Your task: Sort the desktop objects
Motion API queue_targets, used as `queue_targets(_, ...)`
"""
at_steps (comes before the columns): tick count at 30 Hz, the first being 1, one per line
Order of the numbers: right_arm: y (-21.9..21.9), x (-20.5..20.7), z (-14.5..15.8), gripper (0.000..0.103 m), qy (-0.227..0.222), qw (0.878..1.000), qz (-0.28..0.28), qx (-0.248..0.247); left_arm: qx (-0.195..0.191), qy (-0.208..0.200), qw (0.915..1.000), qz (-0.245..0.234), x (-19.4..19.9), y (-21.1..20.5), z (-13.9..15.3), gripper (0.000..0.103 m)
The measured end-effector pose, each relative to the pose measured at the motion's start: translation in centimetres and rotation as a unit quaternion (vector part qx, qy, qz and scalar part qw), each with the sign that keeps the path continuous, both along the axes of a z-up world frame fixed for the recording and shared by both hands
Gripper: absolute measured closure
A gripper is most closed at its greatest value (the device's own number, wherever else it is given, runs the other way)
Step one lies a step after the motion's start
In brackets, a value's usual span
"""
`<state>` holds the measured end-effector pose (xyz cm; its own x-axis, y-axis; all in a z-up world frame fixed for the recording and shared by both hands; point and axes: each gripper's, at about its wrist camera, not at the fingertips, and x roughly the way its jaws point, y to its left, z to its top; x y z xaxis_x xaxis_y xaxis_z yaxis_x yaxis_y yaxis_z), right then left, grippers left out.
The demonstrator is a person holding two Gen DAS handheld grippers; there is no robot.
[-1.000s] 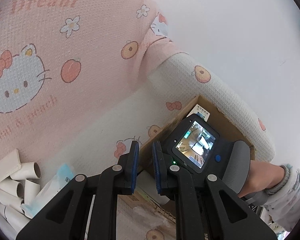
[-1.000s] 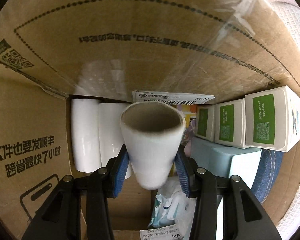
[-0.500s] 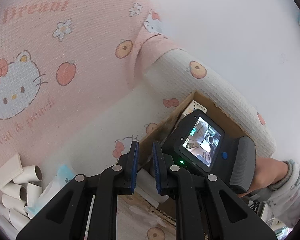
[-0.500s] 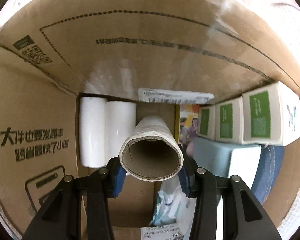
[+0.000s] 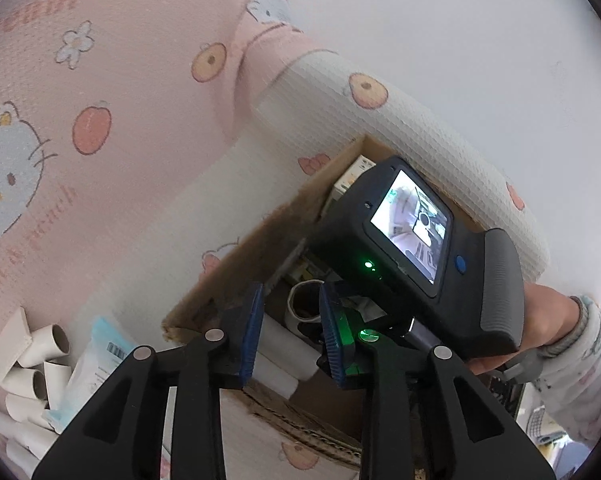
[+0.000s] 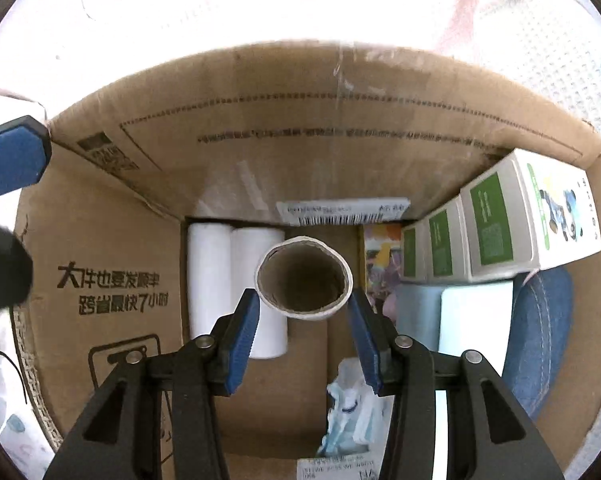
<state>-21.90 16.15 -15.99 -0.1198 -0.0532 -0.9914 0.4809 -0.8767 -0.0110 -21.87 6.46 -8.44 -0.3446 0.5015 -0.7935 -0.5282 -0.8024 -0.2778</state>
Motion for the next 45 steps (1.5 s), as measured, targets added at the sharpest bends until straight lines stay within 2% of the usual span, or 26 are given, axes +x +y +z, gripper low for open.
queue_targets(7,2.0,1.1,2.6,0.060,-0.006,0.999,-0.028,-0.044,-0.015,-0.037,0.9990,-0.018,-0.5,1.5,0.1,0.064)
queue_targets(11,5.0,1.1,4.2,0.061,-0.003,0.996,-0.058,-0.069,-0.032,-0.079,0.9959,-0.028,-0.9,3.1,-0.7,0.064)
queue_targets(12,6.1,0.9,4.4,0.064,-0.006,0.994,-0.068,-0.079,-0.036,-0.090,0.9949,-0.029,-1.1,3.5,-1.0,0.064)
queue_targets(13,7.1,0.4,4.5,0.078,-0.007,0.993,-0.075,-0.089,-0.038,-0.100,0.9937,-0.031,-1.2,3.8,-1.2,0.064)
queue_targets(14,6.1,-0.9,4.7,0.091,-0.007,0.992,-0.080,-0.095,-0.043,-0.116,0.9919,-0.031,-1.4,4.3,-1.8,0.064)
queue_targets(17,7.0,-1.0,5.2,0.092,0.006,0.990,-0.094,-0.105,-0.067,-0.142,0.9873,-0.021,-2.0,5.3,-3.0,0.064)
queue_targets(18,6.3,-1.1,4.5,0.092,0.004,0.989,-0.095,-0.112,-0.075,-0.153,0.9852,-0.017,-2.1,5.6,-3.6,0.064)
queue_targets(22,7.2,-0.7,4.4,0.092,0.017,0.989,-0.095,-0.113,-0.073,-0.199,0.9773,-0.009,-3.4,6.6,-5.4,0.064)
queue_targets(25,8.1,-1.0,4.6,0.092,0.021,0.987,-0.101,-0.120,-0.108,-0.204,0.9730,-0.016,-3.9,7.9,-6.5,0.064)
queue_targets(26,8.5,-0.9,5.1,0.092,0.025,0.987,-0.104,-0.120,-0.143,-0.192,0.9708,-0.019,-3.9,8.5,-7.0,0.064)
queue_targets(29,9.1,-0.9,5.4,0.092,0.027,0.985,-0.110,-0.130,-0.215,-0.164,0.9622,-0.031,-3.5,9.8,-8.0,0.064)
queue_targets(31,9.6,-0.8,5.7,0.092,0.024,0.984,-0.111,-0.136,-0.225,-0.176,0.9578,-0.032,-3.6,10.1,-8.7,0.064)
queue_targets(32,9.8,-0.8,5.7,0.092,0.023,0.984,-0.112,-0.136,-0.223,-0.185,0.9568,-0.029,-3.6,10.1,-9.0,0.065)
queue_targets(33,10.0,-0.8,5.7,0.092,0.023,0.984,-0.115,-0.136,-0.217,-0.197,0.9557,-0.025,-3.7,10.2,-9.3,0.074)
queue_targets(34,10.3,-0.8,5.7,0.092,0.023,0.984,-0.119,-0.134,-0.214,-0.204,0.9551,-0.024,-3.7,10.2,-9.5,0.087)
queue_targets(35,10.5,-0.9,5.6,0.092,0.022,0.983,-0.123,-0.133,-0.215,-0.209,0.9536,-0.022,-3.7,10.4,-9.7,0.093)
queue_targets(37,10.9,-0.9,5.5,0.092,0.020,0.983,-0.129,-0.132,-0.220,-0.196,0.9553,-0.025,-3.3,10.7,-9.8,0.096)
queue_targets(39,11.2,-0.8,5.3,0.092,0.017,0.983,-0.129,-0.129,-0.237,-0.157,0.9580,-0.039,-2.5,11.2,-9.5,0.097)
queue_targets(42,11.6,-0.5,5.3,0.092,0.013,0.983,-0.130,-0.132,-0.266,-0.103,0.9566,-0.060,-1.1,11.9,-8.9,0.097)
queue_targets(43,11.7,-0.5,5.3,0.092,0.012,0.983,-0.130,-0.132,-0.281,-0.080,0.9540,-0.068,-0.6,12.1,-8.7,0.097)
queue_targets(45,12.1,-0.4,5.3,0.092,0.008,0.982,-0.132,-0.136,-0.333,-0.003,0.9383,-0.093,1.2,13.1,-8.1,0.097)
